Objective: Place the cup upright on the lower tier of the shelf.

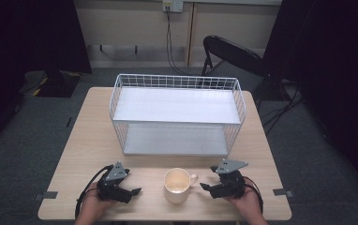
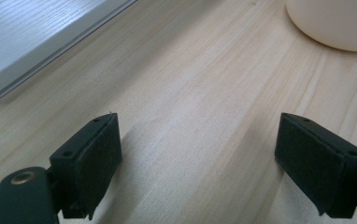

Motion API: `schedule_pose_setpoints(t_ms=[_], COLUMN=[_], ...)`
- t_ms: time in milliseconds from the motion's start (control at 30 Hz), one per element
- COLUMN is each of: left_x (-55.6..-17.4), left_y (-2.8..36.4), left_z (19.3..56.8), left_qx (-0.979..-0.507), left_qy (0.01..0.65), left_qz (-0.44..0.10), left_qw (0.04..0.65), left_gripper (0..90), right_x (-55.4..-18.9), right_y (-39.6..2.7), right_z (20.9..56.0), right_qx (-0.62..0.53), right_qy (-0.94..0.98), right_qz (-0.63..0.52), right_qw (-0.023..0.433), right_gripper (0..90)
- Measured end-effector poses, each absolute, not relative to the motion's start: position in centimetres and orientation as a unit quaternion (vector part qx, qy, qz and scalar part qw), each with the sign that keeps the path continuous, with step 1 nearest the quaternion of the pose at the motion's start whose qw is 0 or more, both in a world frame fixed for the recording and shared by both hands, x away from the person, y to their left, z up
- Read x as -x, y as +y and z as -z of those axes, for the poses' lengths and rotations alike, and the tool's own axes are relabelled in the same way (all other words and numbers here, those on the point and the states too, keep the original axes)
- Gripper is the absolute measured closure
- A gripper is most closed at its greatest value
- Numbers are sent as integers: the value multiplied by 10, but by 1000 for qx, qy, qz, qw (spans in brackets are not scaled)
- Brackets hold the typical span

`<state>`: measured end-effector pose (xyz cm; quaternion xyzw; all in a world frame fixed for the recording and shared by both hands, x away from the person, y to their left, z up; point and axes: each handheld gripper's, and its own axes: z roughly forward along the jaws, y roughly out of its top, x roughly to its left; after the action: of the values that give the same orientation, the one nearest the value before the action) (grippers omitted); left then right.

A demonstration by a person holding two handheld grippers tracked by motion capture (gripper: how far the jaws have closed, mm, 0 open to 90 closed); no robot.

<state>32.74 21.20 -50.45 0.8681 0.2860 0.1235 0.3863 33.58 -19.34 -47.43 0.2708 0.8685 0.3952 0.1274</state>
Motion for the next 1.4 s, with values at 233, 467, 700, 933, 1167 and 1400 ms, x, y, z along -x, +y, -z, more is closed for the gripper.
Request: schedule_pose_setpoints(t_ms=[233, 467, 700, 933, 1167, 1400], left_x=[-327, -327, -327, -327, -327, -327], left_y=[212, 212, 212, 212, 212, 212], left_z=[505, 505, 505, 505, 505, 505], left_qx=[-868, -868, -868, -868, -868, -868], left_qy=[286, 286, 286, 286, 286, 286], left_qz=[-123, -123, -123, -123, -123, -123], left_qw=[386, 386, 386, 386, 386, 386], left_gripper=[143, 143, 143, 143, 143, 143], right_x=[-332, -329, -329, -330, -332, -334], right_y=[-186, -181, -180, -177, -175, -171], right_z=[468, 462, 458, 457, 457, 456], right_qx=[-262, -258, -261, -261, -271, -277], right_qy=[867, 867, 864, 864, 860, 856], right_qz=[-408, -410, -415, -416, -419, -426], right_qw=[117, 119, 117, 113, 107, 99], right_gripper=[299, 374, 452, 499, 539, 588])
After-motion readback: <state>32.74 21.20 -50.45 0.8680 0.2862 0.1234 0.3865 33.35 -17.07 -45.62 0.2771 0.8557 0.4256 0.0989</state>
